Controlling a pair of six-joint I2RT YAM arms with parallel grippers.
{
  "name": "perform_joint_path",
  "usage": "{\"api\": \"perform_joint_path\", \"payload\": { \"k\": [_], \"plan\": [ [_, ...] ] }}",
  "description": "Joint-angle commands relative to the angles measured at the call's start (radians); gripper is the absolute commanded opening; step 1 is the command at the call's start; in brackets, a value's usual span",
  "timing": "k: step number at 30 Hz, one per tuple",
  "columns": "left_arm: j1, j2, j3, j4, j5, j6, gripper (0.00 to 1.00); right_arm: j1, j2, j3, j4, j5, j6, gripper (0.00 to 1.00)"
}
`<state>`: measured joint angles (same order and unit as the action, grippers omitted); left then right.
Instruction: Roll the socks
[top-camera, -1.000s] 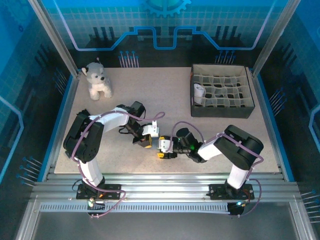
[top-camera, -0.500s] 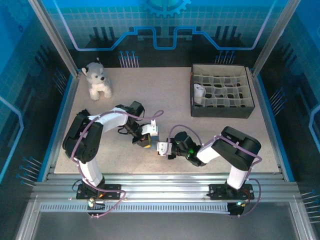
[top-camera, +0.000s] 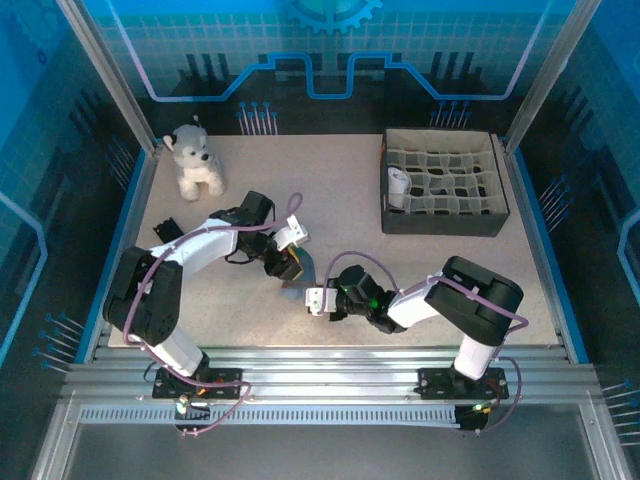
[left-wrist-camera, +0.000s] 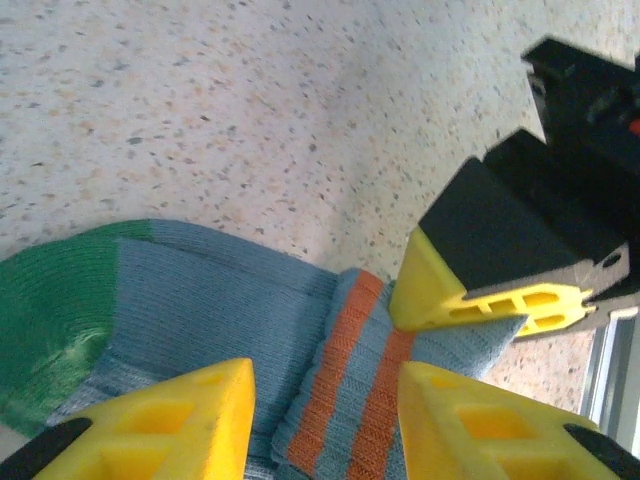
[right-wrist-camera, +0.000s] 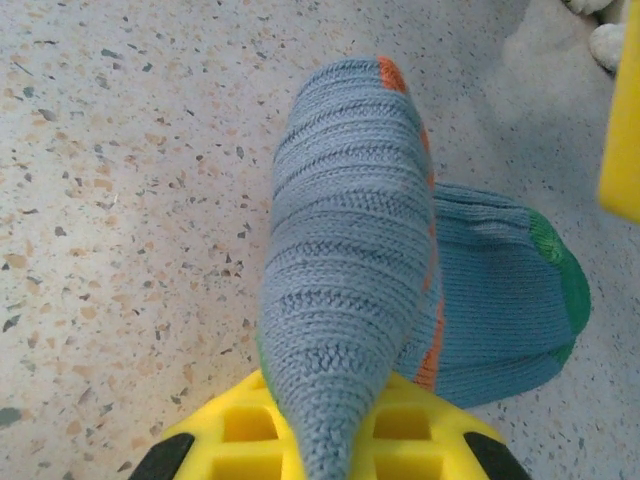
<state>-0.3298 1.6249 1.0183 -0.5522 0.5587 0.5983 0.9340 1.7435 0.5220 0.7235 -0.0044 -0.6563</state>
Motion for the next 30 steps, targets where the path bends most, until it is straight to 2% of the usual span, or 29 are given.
{"api": "perform_joint_path", "payload": {
  "k": [1,5,7,12,17,23,30],
  "plan": [
    [0.035,-0.022,0.005,0.018,-0.007,-0.246,0.43,0.016,-0.006,0.012,-0.140,0.011,0.000,0.00],
    [0.096,0.077,0.080,-0.053,-0.064,-0.597,0.40,0.017,-0.024,0.015,-0.171,0.005,0.002,0.00],
    [0.106,0.120,0.093,-0.079,-0.099,-0.699,0.33,0.016,-0.033,0.024,-0.207,-0.006,0.001,0.00],
    [0.106,0.086,-0.030,0.056,-0.165,-0.873,0.33,0.016,-0.059,0.045,-0.280,-0.036,-0.001,0.00],
    [0.105,0.097,-0.098,0.150,-0.143,-0.946,0.34,0.018,-0.072,0.061,-0.324,-0.049,0.001,0.00],
    [0.072,0.134,-0.122,0.246,-0.096,-0.959,0.36,0.019,-0.071,0.082,-0.362,-0.071,0.007,0.00],
    [0.040,0.188,-0.062,0.263,-0.056,-0.944,0.27,0.013,-0.084,0.126,-0.447,-0.129,0.009,0.00]
  ]
}}
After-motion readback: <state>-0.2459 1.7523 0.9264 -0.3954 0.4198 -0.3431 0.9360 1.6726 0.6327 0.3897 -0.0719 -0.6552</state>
